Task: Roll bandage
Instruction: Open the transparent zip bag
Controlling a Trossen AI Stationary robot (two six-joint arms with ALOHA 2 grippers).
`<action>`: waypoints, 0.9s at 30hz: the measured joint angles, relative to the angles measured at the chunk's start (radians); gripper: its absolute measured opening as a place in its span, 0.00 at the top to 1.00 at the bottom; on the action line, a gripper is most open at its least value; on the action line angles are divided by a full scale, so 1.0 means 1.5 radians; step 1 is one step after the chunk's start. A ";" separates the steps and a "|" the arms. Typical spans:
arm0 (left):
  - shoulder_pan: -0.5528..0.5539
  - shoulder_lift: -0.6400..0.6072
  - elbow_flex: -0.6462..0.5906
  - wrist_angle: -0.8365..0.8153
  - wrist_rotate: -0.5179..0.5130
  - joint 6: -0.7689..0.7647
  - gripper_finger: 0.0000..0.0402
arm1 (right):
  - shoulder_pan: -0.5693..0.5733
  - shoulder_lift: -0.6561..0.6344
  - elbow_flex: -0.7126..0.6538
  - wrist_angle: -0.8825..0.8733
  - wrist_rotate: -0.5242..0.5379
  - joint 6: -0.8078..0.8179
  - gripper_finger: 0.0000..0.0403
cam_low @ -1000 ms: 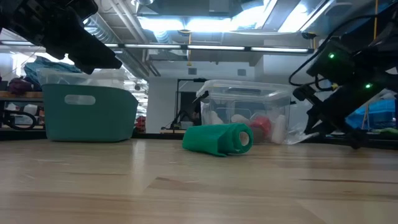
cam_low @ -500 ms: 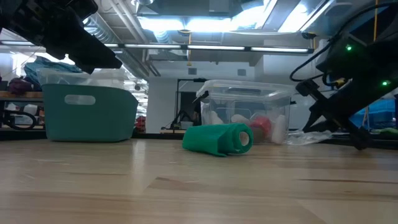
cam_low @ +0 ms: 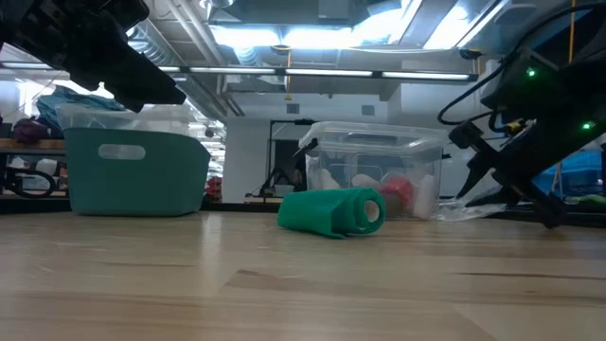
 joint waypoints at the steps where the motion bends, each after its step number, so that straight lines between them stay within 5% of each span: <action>1: 0.000 0.000 0.000 0.000 0.000 0.000 0.65 | 0.000 0.000 0.000 0.003 0.000 0.000 0.78; 7: 0.000 0.000 0.000 0.000 0.000 -0.001 0.65 | 0.000 -0.014 0.000 0.090 0.034 -0.035 0.71; 14: 0.000 0.000 0.000 0.000 0.000 -0.003 0.65 | 0.000 -0.083 0.001 0.292 0.113 -0.288 0.70; 21: 0.000 0.000 0.000 0.000 0.000 -0.007 0.65 | -0.001 -0.244 0.001 0.302 0.218 -0.466 0.70; 27: 0.000 0.000 0.000 0.000 0.000 0.001 0.65 | -0.019 -0.406 0.001 0.299 0.179 -0.597 0.70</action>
